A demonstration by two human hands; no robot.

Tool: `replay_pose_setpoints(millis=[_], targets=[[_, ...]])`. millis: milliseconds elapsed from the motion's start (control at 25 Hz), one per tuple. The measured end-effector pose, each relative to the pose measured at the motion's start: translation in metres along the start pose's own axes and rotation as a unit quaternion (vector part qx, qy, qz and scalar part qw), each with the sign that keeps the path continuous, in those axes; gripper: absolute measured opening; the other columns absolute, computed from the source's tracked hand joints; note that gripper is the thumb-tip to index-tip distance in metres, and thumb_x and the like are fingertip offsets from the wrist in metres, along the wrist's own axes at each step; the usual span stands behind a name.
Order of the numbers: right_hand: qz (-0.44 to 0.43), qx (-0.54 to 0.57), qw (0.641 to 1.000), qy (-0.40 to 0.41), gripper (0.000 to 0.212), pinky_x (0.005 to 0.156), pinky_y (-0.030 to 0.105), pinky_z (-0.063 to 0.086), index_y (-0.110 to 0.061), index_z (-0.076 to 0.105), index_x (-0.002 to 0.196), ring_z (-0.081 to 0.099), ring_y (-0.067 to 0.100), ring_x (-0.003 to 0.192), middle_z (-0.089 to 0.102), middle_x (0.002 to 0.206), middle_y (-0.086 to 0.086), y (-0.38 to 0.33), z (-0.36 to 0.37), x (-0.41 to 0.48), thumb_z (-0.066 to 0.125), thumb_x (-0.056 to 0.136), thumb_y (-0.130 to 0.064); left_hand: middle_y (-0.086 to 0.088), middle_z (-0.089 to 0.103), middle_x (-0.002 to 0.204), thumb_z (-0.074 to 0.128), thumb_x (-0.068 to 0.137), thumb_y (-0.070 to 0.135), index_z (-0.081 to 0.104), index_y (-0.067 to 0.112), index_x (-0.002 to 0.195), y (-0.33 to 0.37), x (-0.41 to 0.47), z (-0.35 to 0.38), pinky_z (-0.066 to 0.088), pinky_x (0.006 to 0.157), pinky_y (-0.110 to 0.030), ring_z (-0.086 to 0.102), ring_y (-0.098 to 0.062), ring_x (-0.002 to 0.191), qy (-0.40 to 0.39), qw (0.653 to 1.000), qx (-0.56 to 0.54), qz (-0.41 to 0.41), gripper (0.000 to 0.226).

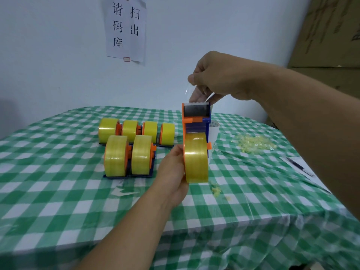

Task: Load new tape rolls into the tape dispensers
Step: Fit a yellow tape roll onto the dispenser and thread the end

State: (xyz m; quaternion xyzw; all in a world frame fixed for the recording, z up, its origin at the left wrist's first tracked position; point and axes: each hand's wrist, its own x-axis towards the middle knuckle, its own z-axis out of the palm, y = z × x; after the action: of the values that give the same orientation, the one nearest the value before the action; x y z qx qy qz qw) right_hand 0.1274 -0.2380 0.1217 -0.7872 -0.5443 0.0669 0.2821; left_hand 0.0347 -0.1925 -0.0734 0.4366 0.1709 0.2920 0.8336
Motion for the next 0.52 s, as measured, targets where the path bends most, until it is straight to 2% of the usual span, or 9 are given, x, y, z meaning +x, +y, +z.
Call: replay_pose_setpoints(millis=[160,320,520], targets=[[0.001,0.017,1.000,-0.003,0.023,0.064,0.032,0.062,-0.008,0.059,0.088,0.077,0.023,0.080,0.078,0.085,0.012,0.000,0.002,-0.003,0.050,0.106,-0.019,-0.018,0.070,0.105,0.043,0.102,0.001,0.056,0.005,0.128,0.002,0.004,-0.002,0.056,0.083,-0.050,0.064,-0.029,0.086,0.045,0.997,0.061,0.003,0.029],[-0.003,0.033,0.999,-0.003,0.021,0.073,0.038,0.064,-0.006,0.059,0.095,0.076,0.027,0.084,0.078,0.086,0.013,0.006,0.002,-0.005,0.049,0.107,-0.020,-0.012,0.073,0.113,0.051,0.097,0.000,0.047,0.020,0.135,0.011,0.006,-0.007,0.058,0.058,-0.038,0.072,-0.020,0.075,0.041,0.994,0.105,0.012,0.043],[-0.003,0.064,0.998,-0.004,0.021,0.078,0.044,0.064,-0.006,0.058,0.096,0.076,0.030,0.088,0.078,0.086,0.014,0.011,0.002,-0.008,0.048,0.107,-0.020,-0.005,0.077,0.101,0.052,0.102,0.012,0.063,0.027,0.124,0.019,0.006,-0.012,0.054,0.053,-0.030,0.073,-0.017,0.069,0.010,0.985,0.169,0.014,0.029]])
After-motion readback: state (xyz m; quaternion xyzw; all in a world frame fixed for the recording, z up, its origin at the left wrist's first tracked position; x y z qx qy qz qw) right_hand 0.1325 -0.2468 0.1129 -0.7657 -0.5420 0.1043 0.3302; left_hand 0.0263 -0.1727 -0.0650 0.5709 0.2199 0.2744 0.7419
